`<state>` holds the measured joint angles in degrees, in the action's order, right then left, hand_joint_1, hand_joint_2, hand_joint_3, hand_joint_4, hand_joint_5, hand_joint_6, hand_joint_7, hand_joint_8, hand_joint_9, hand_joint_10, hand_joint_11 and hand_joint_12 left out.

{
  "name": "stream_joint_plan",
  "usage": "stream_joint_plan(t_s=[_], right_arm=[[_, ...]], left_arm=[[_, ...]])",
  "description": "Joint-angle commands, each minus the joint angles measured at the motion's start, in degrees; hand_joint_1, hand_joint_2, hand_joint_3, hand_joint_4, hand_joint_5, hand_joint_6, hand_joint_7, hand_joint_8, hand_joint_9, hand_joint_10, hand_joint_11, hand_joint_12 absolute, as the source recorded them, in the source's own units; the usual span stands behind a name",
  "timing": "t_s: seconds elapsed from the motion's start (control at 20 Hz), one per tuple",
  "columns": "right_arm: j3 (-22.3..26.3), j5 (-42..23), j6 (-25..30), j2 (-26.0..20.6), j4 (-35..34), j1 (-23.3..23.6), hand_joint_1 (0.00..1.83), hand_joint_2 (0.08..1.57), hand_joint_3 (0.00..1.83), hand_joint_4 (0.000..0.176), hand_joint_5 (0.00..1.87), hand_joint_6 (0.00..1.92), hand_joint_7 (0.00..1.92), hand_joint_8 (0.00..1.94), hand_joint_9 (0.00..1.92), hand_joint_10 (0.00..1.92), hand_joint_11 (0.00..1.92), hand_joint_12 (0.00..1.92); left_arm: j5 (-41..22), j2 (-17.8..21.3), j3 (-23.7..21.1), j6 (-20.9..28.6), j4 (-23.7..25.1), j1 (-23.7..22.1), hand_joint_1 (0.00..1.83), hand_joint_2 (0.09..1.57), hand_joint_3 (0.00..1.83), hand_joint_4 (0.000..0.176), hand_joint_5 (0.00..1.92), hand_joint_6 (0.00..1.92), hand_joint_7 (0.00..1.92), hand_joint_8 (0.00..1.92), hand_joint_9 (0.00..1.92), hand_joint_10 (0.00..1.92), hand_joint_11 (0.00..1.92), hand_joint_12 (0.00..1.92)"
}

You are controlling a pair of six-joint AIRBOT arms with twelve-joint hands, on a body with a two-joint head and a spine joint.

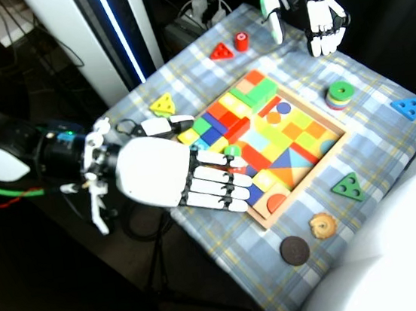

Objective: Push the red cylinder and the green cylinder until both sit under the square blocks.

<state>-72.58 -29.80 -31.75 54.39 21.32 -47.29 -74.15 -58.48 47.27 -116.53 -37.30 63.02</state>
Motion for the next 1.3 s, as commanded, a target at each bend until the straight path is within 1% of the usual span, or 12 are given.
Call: stream_joint_plan(t_s=[0.0, 0.1, 0.3, 0.4, 0.6, 0.7, 0.85, 1.05, 1.1, 1.15, 1.2, 1.25], right_arm=[[0.33, -3.79, 0.03, -0.32, -0.71, 0.48, 0.00, 0.86, 0.00, 0.176, 0.29, 0.00, 0.00, 0.00, 0.00, 0.00, 0.00, 0.00], [1.21, -2.98, 0.03, -1.32, 0.33, 0.48, 0.00, 0.80, 0.00, 0.176, 0.28, 0.00, 0.00, 0.00, 0.00, 0.00, 0.00, 0.00], [2.43, -2.00, 0.03, -2.97, 1.26, 0.22, 0.00, 0.88, 0.00, 0.176, 0.30, 0.01, 0.00, 0.00, 0.00, 0.00, 0.00, 0.00], [3.09, -1.94, 0.03, -3.62, 1.29, -0.04, 0.00, 0.85, 0.00, 0.176, 0.30, 0.01, 0.00, 0.00, 0.00, 0.00, 0.00, 0.00], [3.87, -2.11, 0.03, -4.59, 1.28, -0.11, 0.00, 0.86, 0.00, 0.176, 0.28, 0.00, 0.00, 0.00, 0.00, 0.00, 0.00, 0.00], [3.89, -3.46, 0.03, -4.61, 0.51, -0.06, 0.00, 0.86, 0.00, 0.176, 0.29, 0.01, 0.00, 0.00, 0.00, 0.00, 0.00, 0.00], [4.61, -5.40, 0.03, -5.24, -0.67, 0.09, 0.00, 0.82, 0.00, 0.176, 0.32, 0.01, 0.00, 0.00, 0.00, 0.00, 0.00, 0.00], [5.32, -6.95, 0.03, -6.33, -1.82, 0.21, 0.00, 0.85, 0.00, 0.176, 0.34, 0.01, 0.00, 0.00, 0.00, 0.00, 0.00, 0.00], [5.45, -7.55, 0.03, -6.47, -2.17, 0.21, 0.00, 0.87, 0.01, 0.164, 0.33, 0.01, 0.00, 0.00, 0.00, 0.00, 0.00, 0.00], [5.64, -8.43, 0.03, -6.65, -2.74, 0.21, 0.00, 0.89, 0.02, 0.160, 0.32, 0.00, 0.00, 0.00, 0.00, 0.00, 0.00, 0.00], [5.86, -9.50, 0.03, -6.82, -3.51, 0.20, 0.00, 0.89, 0.02, 0.160, 0.32, 0.00, 0.00, 0.00, 0.00, 0.00, 0.00, 0.00], [6.14, -10.68, 0.03, -6.97, -4.49, 0.18, 0.00, 0.88, 0.01, 0.173, 0.29, 0.00, 0.00, 0.00, 0.00, 0.00, 0.00, 0.00]], left_arm=[[-6.37, -0.07, 0.26, 0.41, 2.68, -0.31, 0.56, 1.32, 0.00, 0.000, 0.56, 0.00, 0.49, 0.00, 0.44, 0.00, 0.00, 1.02], [-6.36, -0.07, 0.26, 0.41, 2.67, -0.31, 0.56, 1.31, 0.00, 0.000, 0.56, 0.00, 0.50, 0.00, 0.45, 0.00, 0.00, 1.02], [-6.31, -0.07, 0.27, 0.41, 2.62, -0.31, 0.54, 1.32, 0.00, 0.000, 0.56, 0.00, 0.49, 0.00, 0.45, 0.00, 0.00, 1.05], [-6.24, -0.07, 0.28, 0.41, 2.61, -0.31, 0.55, 1.31, 0.00, 0.000, 0.57, 0.00, 0.50, 0.00, 0.45, 0.00, 0.00, 1.05], [-6.18, -0.07, 0.30, 0.41, 2.51, -0.27, 0.54, 1.33, 0.00, 0.000, 0.55, 0.00, 0.48, 0.00, 0.43, 0.00, 0.00, 0.99], [-6.18, -0.08, 0.30, 0.41, 2.46, -0.16, 0.49, 1.32, 0.00, 0.000, 0.54, 0.00, 0.47, 0.00, 0.44, 0.00, 0.00, 1.01], [-6.19, -0.07, 0.32, 0.41, 2.46, -0.15, 0.51, 1.32, 0.00, 0.000, 0.55, 0.00, 0.49, 0.00, 0.43, 0.00, 0.00, 1.02], [-6.18, -0.07, 0.38, 0.41, 2.46, -0.16, 0.50, 1.32, 0.00, 0.000, 0.54, 0.00, 0.48, 0.00, 0.43, 0.00, 0.00, 1.01], [-6.18, -0.07, 0.38, 0.41, 2.45, -0.16, 0.50, 1.32, 0.00, 0.000, 0.55, 0.01, 0.49, 0.00, 0.44, 0.00, 0.00, 1.00], [-6.18, -0.07, 0.39, 0.41, 2.44, -0.16, 0.52, 1.33, 0.00, 0.000, 0.55, 0.00, 0.49, 0.00, 0.43, 0.00, 0.00, 0.99], [-6.19, -0.07, 0.39, 0.41, 2.44, -0.16, 0.52, 1.33, 0.00, 0.000, 0.55, 0.00, 0.49, 0.00, 0.43, 0.00, 0.00, 0.99], [-6.19, -0.07, 0.39, 0.41, 2.44, -0.16, 0.51, 1.32, 0.00, 0.000, 0.54, 0.00, 0.48, 0.00, 0.43, 0.00, 0.00, 0.99]])
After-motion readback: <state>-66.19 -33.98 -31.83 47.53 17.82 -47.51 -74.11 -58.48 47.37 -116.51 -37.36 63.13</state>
